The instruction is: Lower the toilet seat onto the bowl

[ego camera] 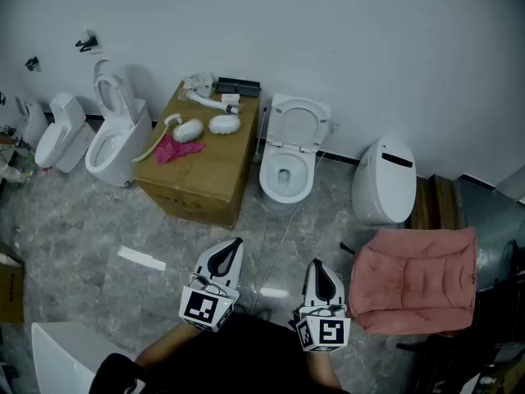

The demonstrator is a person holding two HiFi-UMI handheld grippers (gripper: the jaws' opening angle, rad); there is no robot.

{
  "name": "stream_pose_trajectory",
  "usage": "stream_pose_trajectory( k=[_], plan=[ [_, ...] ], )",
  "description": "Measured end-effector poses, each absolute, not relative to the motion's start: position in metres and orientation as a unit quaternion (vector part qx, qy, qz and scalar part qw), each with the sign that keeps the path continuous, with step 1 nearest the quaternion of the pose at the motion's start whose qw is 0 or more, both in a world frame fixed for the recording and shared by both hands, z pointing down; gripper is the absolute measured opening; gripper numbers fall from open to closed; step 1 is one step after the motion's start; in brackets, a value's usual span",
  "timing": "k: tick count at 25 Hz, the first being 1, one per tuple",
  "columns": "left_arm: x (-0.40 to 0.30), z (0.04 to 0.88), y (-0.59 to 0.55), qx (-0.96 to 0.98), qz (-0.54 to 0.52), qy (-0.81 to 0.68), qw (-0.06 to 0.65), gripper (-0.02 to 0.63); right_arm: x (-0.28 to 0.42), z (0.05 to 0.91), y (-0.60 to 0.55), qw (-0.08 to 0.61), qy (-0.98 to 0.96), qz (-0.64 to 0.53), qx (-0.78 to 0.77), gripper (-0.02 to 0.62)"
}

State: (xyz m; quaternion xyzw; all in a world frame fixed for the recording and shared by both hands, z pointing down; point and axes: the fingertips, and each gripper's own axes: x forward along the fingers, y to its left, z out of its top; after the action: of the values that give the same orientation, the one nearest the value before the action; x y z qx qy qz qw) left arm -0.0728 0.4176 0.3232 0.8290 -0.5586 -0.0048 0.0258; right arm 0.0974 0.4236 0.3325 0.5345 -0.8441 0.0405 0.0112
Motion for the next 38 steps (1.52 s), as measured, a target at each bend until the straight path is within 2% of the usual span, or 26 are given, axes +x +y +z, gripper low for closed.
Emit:
stream_pose_trajectory(
  k=[23, 28, 38],
  plan=[
    [-0.007, 0.337, 0.414, 0.814, 0.008, -0.580, 0.034, 0.008, 0.149, 0.353, 0.420, 0.011, -0.866, 0.061, 0.496, 0.025],
    [-0.004, 0.351, 0.362, 0.813, 0.009, -0.581, 0.042, 0.008, 0.157, 0.361, 0.378, 0.020, -0.864, 0.059, 0.500, 0.025],
    [-0.014, 0.358, 0.184, 0.835, -0.008, -0.546, 0.064, 0.008, 0.138, 0.364, 0.215, 0.039, -0.854, 0.055, 0.515, 0.025]
  ],
)
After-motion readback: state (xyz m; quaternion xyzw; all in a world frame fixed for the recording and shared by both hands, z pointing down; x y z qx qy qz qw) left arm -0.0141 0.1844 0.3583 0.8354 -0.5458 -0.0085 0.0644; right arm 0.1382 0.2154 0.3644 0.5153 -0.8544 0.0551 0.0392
